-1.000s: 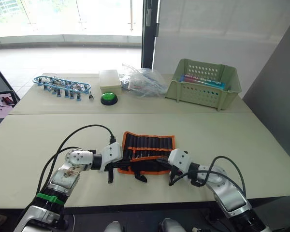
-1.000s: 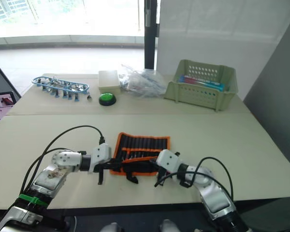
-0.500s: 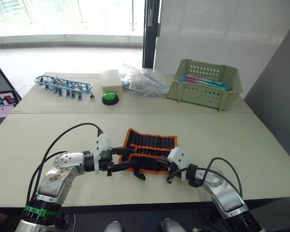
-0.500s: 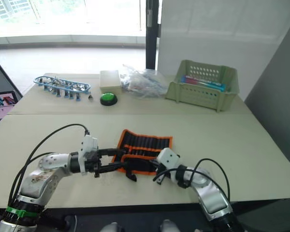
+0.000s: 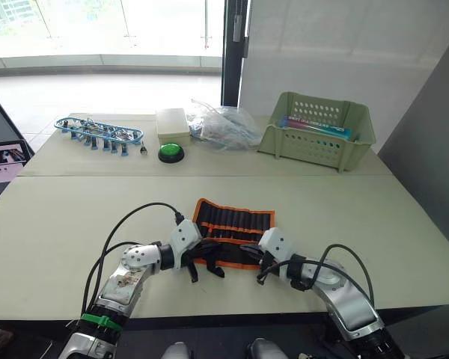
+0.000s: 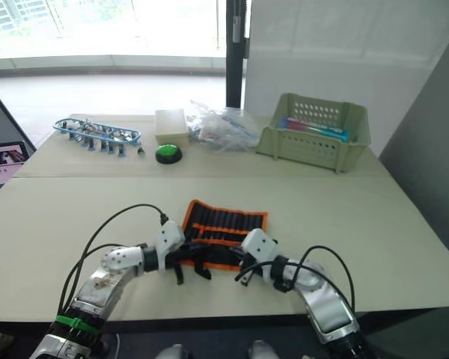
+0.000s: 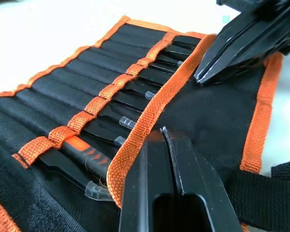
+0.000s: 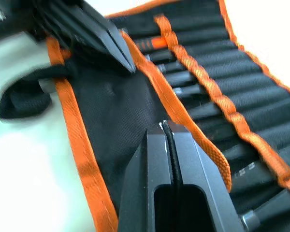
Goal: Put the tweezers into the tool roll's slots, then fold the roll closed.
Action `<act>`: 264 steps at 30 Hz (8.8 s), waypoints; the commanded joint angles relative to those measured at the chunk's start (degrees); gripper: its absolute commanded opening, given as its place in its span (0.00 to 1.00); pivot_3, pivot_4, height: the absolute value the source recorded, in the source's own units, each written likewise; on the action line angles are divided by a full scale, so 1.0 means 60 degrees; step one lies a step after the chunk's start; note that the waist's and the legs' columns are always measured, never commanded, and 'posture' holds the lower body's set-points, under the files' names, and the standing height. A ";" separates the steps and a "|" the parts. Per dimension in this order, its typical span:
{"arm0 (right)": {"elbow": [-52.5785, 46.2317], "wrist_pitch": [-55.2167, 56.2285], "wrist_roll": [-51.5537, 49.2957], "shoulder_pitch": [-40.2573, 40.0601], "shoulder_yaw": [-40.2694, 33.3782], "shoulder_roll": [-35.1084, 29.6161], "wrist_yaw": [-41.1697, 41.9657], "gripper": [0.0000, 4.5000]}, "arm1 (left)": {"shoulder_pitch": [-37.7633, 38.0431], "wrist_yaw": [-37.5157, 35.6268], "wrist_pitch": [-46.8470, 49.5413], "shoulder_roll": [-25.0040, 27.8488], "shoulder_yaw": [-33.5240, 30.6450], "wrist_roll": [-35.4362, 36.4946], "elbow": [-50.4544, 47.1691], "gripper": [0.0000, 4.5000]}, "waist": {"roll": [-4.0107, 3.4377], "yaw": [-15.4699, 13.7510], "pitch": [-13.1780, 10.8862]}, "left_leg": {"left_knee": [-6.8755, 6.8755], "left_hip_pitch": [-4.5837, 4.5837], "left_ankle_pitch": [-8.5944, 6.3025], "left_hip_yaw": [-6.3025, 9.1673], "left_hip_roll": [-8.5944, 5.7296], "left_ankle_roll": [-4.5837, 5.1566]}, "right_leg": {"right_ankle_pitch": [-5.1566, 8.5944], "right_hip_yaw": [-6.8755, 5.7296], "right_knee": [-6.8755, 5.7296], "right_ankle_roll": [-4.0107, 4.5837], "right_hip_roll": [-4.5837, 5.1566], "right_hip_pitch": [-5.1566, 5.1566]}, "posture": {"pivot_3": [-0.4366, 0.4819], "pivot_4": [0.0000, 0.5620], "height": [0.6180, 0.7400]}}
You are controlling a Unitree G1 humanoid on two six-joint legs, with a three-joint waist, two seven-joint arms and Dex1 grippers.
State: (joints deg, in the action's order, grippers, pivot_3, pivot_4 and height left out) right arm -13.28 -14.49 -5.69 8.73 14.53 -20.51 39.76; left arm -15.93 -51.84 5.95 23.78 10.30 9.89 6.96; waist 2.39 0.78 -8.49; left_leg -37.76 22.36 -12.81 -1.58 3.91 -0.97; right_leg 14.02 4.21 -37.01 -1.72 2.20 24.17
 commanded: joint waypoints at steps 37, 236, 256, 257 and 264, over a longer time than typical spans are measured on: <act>-0.1214 -0.1549 0.1211 -0.2705 -0.1009 0.0635 -0.3412 0.00 | 0.0378 -0.0296 0.0203 0.0432 -0.0076 -0.0083 -0.0186 0.01 | -0.0011 -0.0014 0.0010 | 0.0013 -0.0001 -0.0002 -0.0003 -0.0009 -0.0002 | 0.0038 -0.0007 0.0043 0.0059 0.0032 -0.0004 | 0.48 0.27 0.98; 0.1490 -0.1948 -0.2502 0.2621 -0.2140 0.1342 -0.0786 0.00 | -0.1284 0.0702 0.5939 0.0037 0.0808 0.1835 -0.0445 0.01 | 0.0005 0.0271 -0.0019 | 0.0132 -0.0024 0.0027 0.0026 -0.0013 0.0005 | -0.0001 0.0000 0.0031 0.0017 -0.0011 0.0008 | 0.48 0.27 0.98; 0.3412 -0.1512 -0.0567 0.3284 -0.0096 0.0494 0.0290 0.00 | -0.1026 -0.0040 0.5450 0.0635 0.0580 0.1878 -0.1157 0.93 | 0.0004 0.0291 -0.0018 | 0.0132 -0.0044 0.0058 0.0036 -0.0024 -0.0001 | -0.0032 0.0006 0.0035 0.0027 -0.0011 -0.0010 | 0.48 0.27 0.98; 0.3509 -0.1606 -0.0487 0.3263 -0.0057 0.0441 0.0264 0.00 | -0.0992 -0.0106 0.5427 0.0710 0.0496 0.1926 -0.1235 1.00 | 0.0004 0.0311 -0.0019 | 0.0133 -0.0047 0.0058 0.0037 -0.0024 -0.0001 | -0.0034 0.0006 0.0034 0.0031 -0.0012 -0.0009 | 0.48 0.27 0.98; 0.4091 -0.1851 -0.0219 0.3141 0.0032 0.0452 -0.0011 0.00 | -0.0827 -0.1254 0.5177 0.1644 -0.0364 0.2808 -0.2138 1.00 | 0.0000 0.0488 -0.0021 | 0.0135 -0.0066 0.0058 0.0135 -0.0022 -0.0001 | -0.0047 0.0053 0.0033 0.0066 -0.0106 0.0001 | 0.48 0.27 0.98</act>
State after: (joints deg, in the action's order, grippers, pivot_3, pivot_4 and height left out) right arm 8.84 -24.12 -9.00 28.40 14.53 -17.27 40.77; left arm -20.96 -58.19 37.50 32.44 10.71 25.96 -4.38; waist 2.39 3.71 -8.61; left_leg -36.95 21.97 -12.46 -0.66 3.77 -0.98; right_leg 13.73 4.58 -36.81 -1.31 1.47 24.19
